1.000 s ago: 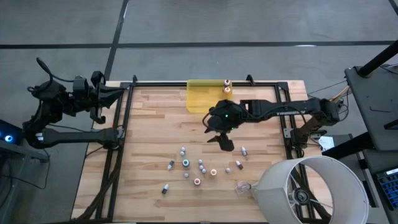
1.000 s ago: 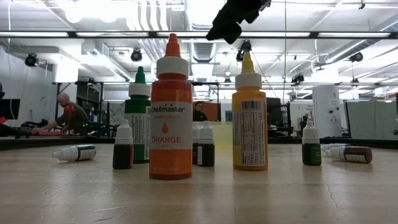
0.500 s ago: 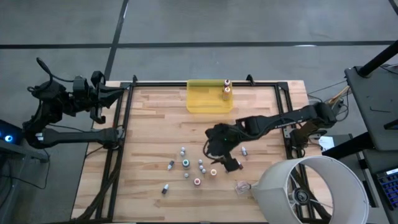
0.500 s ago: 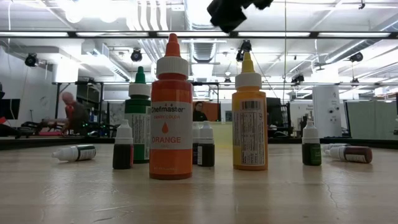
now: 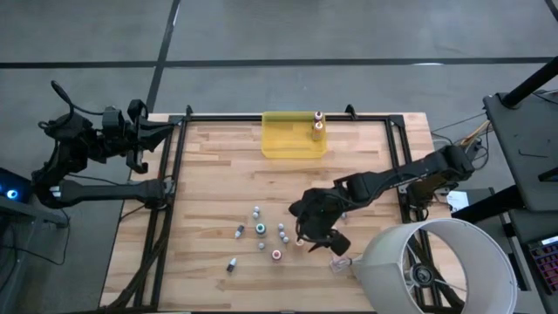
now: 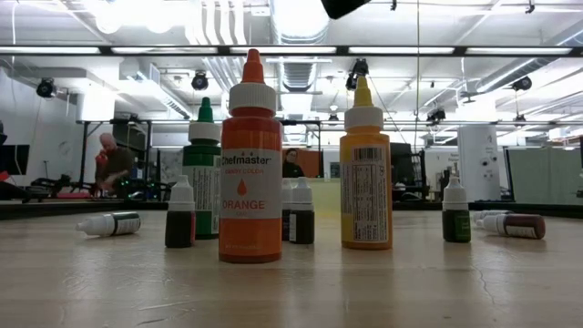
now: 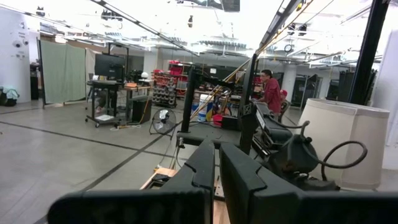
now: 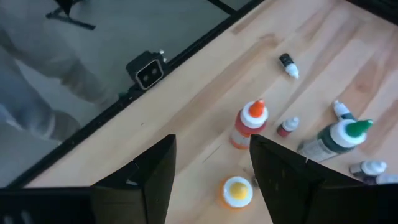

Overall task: Pick & Place food coloring
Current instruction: Put the large yellow food coloring bottle into the yellow bin

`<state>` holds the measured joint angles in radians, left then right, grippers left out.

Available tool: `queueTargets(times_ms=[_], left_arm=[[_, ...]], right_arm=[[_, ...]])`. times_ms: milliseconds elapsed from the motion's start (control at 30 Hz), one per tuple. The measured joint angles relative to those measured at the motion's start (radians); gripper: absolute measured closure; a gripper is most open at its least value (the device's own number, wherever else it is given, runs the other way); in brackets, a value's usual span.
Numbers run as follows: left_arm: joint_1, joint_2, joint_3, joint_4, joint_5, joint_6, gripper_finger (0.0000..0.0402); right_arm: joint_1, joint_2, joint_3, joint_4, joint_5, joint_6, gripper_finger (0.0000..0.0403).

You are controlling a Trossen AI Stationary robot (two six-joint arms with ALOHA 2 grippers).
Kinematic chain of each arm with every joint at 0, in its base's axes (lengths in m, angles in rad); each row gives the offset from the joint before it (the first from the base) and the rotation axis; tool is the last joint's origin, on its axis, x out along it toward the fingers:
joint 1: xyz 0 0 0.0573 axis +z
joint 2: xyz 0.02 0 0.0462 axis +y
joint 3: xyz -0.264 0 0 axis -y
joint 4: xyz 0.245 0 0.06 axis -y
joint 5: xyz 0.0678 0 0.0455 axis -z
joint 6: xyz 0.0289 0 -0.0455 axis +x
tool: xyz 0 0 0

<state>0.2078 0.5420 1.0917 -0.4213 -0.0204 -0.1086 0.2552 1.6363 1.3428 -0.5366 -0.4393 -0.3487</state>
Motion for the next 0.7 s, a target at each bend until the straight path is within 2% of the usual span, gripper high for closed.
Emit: queueTargets(times_ms=[233,700], left_arm=[[0.0,0.0,0.0,0.0,0.0,0.0,0.0401],[0.0,0.0,0.0,0.0,0.0,0.0,0.0401]], right_arm=[[0.0,0.002,-0.062,0.039,0.002,-0.039,0.0207],[0.0,0.002,-0.203,0.248,0.024,-0.028,0.0206]])
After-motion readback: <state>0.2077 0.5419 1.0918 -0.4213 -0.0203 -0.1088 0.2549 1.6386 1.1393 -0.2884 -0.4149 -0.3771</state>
